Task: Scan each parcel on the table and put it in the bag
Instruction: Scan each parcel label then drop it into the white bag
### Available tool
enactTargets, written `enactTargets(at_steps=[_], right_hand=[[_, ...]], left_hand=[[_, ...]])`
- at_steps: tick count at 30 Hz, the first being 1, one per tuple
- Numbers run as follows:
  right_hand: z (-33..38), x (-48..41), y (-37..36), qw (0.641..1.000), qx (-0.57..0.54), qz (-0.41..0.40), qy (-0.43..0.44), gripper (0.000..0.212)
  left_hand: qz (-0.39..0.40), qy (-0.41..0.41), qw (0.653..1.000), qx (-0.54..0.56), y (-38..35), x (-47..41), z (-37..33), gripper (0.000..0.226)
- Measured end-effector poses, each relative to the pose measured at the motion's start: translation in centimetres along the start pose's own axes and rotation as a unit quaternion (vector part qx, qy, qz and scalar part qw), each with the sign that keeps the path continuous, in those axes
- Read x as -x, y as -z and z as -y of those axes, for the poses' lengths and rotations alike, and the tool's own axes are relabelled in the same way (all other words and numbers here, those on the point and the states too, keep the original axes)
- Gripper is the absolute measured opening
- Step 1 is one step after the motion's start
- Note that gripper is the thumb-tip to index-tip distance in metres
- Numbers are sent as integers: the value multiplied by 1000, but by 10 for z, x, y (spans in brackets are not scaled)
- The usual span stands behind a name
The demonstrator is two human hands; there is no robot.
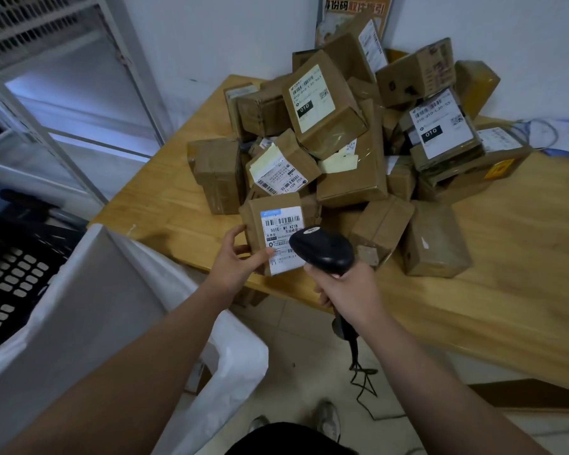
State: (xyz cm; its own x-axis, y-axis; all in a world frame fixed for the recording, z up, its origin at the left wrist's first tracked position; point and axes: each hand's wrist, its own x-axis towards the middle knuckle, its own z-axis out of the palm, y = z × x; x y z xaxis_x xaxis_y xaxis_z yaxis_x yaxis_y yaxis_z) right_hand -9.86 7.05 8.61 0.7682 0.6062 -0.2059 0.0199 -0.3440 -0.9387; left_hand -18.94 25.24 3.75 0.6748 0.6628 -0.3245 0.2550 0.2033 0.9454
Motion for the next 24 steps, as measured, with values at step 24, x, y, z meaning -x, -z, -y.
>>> enactTargets(at_steps=[24], right_hand=[[7,-2,-7,997,-39,10,-62,25]], left_hand=[[-16,2,1000,-8,-5,-3,5,79]])
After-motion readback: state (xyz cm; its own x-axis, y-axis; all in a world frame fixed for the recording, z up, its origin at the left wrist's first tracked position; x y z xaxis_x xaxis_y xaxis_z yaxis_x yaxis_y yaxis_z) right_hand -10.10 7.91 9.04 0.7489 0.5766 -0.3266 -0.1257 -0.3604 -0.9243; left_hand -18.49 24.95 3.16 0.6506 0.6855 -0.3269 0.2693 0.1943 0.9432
